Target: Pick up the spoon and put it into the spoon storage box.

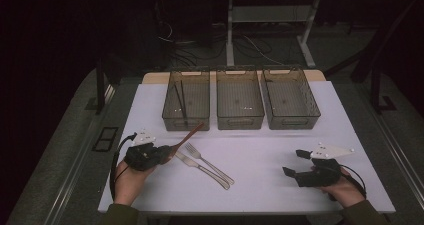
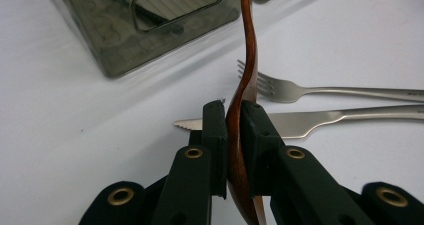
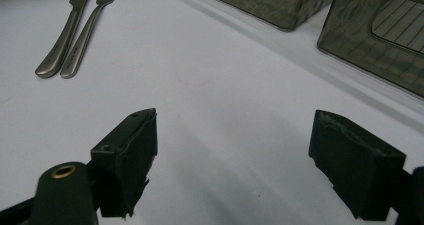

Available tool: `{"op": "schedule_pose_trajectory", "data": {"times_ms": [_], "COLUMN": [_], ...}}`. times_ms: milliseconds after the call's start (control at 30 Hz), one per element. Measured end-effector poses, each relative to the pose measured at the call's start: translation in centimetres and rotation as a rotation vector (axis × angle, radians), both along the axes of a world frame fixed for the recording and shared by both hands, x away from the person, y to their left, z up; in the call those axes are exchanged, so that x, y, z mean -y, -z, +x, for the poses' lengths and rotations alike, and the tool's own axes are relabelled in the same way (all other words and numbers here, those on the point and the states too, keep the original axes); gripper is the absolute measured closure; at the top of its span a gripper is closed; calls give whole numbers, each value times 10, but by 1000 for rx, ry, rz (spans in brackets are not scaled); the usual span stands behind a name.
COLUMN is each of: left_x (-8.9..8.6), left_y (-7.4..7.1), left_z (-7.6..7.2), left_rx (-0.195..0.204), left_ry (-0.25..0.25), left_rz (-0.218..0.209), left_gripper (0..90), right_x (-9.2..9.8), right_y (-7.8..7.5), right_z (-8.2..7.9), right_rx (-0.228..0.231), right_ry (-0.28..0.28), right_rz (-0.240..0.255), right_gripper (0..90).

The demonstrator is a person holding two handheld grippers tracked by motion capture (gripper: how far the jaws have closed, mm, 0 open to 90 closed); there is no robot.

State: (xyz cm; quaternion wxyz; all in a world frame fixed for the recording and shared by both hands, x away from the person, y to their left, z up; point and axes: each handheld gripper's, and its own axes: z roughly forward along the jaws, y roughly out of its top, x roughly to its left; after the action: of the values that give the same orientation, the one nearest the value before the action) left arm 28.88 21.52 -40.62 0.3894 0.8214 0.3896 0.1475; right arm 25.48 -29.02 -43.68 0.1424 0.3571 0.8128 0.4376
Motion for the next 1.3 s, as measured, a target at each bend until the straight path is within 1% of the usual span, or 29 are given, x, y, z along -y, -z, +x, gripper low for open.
{"op": "schedule_pose_trajectory", "data": {"times_ms": [200, 233, 267, 300, 433, 567, 633, 700, 767, 1000, 1067, 1167, 1300], "left_x": [6, 7, 8, 9, 14, 18, 20, 22, 24, 34, 37, 43, 49], "left_y": [-5, -6, -7, -8, -10, -13, -14, -15, -17, -22, -24, -27, -29], "left_z": [-3, -3, -4, -4, -5, -5, -5, -5, -4, 3, 5, 9, 15], "left_rx": [20, 24, 26, 28, 36, 40, 41, 40, 43, 52, 55, 59, 63], "left_ry": [34, 35, 43, 47, 70, 87, 94, 103, 112, 144, 151, 159, 160], "left_rz": [-21, -32, -29, -39, -55, -70, -73, -78, -79, -101, -100, -98, -109], "left_gripper": [811, 811, 811, 811, 811, 811, 811, 811, 811, 811, 811, 811, 811], "right_x": [0, 0, 0, 0, -1, -4, -5, -7, -7, -8, -8, -7, -6], "right_y": [0, 0, 0, 0, 0, 2, 3, 5, 6, 7, 7, 7, 6], "right_z": [0, 0, 0, 0, 0, 1, 1, 2, 3, 4, 4, 3, 3], "right_rx": [-1, -4, -4, -2, -4, -12, -13, -11, -22, -22, -21, -19, -24], "right_ry": [0, 1, 1, 1, -1, -12, -17, -17, -15, -5, -2, -4, 2], "right_rz": [2, 2, 2, 1, 4, 14, 21, 11, 9, 2, 0, 5, 16], "right_gripper": [196, 196, 196, 196, 195, 177, 141, 140, 134, 128, 128, 128, 128]}}
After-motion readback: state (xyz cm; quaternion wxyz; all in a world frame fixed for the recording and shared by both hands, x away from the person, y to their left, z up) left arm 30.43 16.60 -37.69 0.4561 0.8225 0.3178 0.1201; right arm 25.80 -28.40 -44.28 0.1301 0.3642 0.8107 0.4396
